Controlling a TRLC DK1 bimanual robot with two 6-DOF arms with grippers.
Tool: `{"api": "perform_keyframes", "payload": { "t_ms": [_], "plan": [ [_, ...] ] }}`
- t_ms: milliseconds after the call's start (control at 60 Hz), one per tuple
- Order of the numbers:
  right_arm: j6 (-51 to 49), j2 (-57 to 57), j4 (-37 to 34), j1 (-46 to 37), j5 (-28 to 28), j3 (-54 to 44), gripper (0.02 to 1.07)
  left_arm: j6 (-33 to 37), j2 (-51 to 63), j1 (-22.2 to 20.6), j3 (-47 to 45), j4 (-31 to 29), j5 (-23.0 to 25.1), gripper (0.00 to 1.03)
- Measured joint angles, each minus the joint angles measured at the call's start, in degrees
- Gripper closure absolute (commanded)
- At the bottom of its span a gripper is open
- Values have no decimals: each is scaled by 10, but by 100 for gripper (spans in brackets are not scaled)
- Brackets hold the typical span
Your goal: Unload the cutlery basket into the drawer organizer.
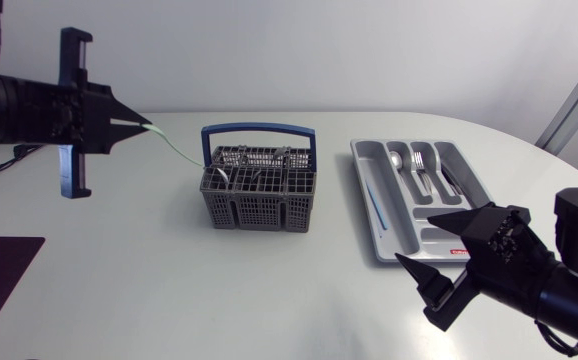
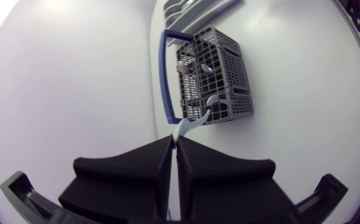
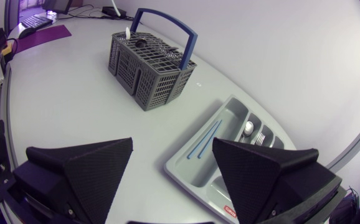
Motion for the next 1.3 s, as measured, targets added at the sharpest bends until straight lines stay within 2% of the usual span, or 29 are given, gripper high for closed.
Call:
{"api": "perform_keyframes", "payload": {
  "t_ms": [167, 317, 467, 550, 733, 867, 917, 1033, 1117, 1300],
  "plan": [
    [1, -13, 0, 0, 17, 18, 8, -169, -3, -34, 53, -44, -9, 100],
    [5, -16, 0, 9, 35, 49, 8, -328, 17, -108, 82, -93, -12, 100],
    [10, -2, 3, 61, 88, 73, 9, -483, 60, -192, 97, -106, -14, 100],
    [12, 16, 13, 93, 117, 82, 12, -560, 94, -223, 122, -107, -12, 100],
    [15, 62, 53, 165, 198, 96, 16, -710, 184, -259, 193, -116, 27, 100],
    [16, 90, 75, 190, 216, 107, 17, -789, 238, -267, 237, -118, 55, 100],
    [16, 98, 81, 193, 218, 111, 21, -809, 251, -270, 245, -118, 59, 100],
    [15, 110, 96, 196, 221, 114, 23, -840, 271, -276, 253, -119, 63, 100],
    [15, 121, 112, 200, 228, 114, 30, -859, 284, -280, 260, -119, 69, 100],
    [2, 163, 166, 228, 260, 114, 31, -883, 306, -283, 273, -119, 91, 100]
  ]
}}
